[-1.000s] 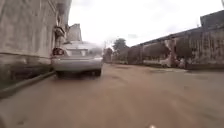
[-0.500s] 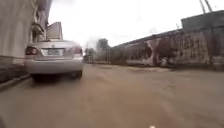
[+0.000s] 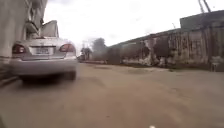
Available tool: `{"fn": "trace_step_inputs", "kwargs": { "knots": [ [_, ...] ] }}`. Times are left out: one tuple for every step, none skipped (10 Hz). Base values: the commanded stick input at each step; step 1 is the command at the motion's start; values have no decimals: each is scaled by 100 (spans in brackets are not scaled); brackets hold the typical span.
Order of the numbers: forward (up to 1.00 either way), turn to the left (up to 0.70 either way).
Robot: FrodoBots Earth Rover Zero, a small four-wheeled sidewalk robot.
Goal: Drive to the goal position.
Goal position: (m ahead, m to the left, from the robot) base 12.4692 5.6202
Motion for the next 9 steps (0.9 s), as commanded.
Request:
{"fn": "trace_step_inputs", "kwargs": {
  "knots": [
    [50, 0],
    [50, 0],
    [50, 0],
    [50, 0],
    [50, 0],
    [50, 0],
    [50, 0],
    [50, 0],
    [50, 0]
  ]
}}
